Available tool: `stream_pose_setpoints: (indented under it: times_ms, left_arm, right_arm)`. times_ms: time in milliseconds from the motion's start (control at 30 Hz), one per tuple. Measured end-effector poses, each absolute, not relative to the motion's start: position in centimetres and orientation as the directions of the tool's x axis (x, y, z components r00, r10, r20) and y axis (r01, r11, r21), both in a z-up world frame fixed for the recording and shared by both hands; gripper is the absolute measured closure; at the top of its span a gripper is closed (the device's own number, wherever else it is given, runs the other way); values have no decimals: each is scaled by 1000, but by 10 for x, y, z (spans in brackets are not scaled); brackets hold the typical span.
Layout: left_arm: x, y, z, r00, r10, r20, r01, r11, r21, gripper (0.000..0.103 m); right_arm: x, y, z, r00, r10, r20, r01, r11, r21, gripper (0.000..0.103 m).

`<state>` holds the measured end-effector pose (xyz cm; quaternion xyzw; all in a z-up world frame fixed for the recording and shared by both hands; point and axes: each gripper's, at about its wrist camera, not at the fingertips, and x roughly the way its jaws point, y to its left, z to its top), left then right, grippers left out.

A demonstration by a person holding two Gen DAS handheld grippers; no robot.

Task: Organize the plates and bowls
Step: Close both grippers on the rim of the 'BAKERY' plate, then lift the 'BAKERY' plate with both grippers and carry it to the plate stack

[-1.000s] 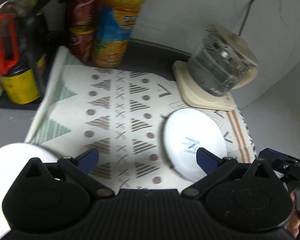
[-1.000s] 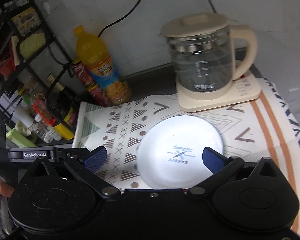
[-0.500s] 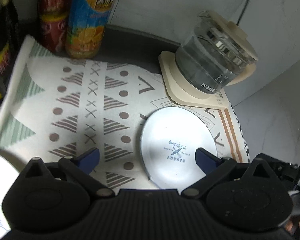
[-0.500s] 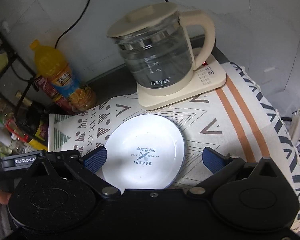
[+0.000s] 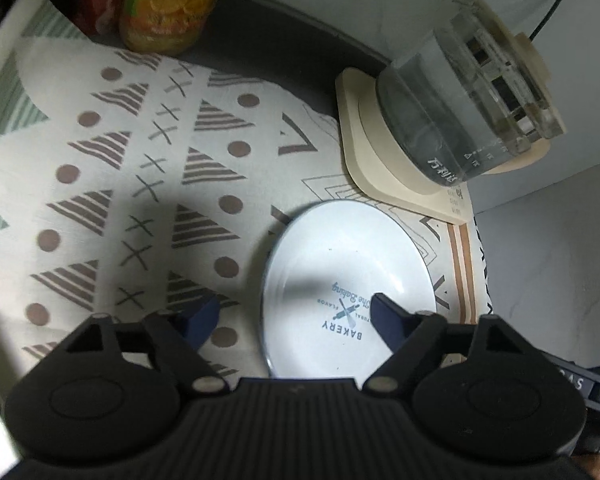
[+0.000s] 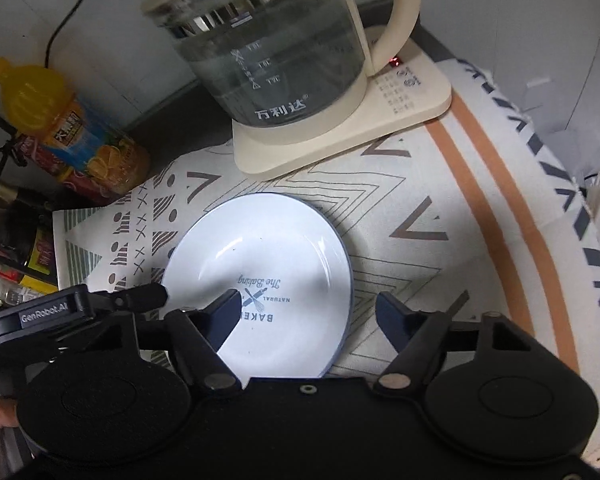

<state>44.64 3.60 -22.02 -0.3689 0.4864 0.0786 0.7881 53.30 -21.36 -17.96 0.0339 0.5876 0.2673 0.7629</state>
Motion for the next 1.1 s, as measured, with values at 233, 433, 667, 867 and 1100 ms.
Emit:
stream_pose_setpoints:
  times_ms: [233, 433, 667, 867, 1100]
  left_arm:
    - [459, 34, -236, 482, -263, -836, -517, 685, -514, 56]
    - [467, 32, -246, 455, -257, -853, -535, 687, -493, 71]
    - [469, 34, -253, 449, -253, -857, -557, 671, -490, 78]
    - [465, 37, -255, 458, -255, -852, -567, 654, -501, 80]
    - [461, 43, -257, 456, -264, -850, -591, 624, -511, 90]
  right_arm:
    - [548, -204, -199, 115, 387, -915, -345, 879, 329, 68]
    - [558, -203, -209, 68, 380, -922, -330, 881, 339, 73]
    - [561, -195, -225, 10, 360, -933, -332, 881, 337, 78]
    - [563, -191, -233, -9, 353, -936, -334, 881, 335, 81]
    - [562, -194, -228, 16, 379, -925, -334, 874, 352, 86]
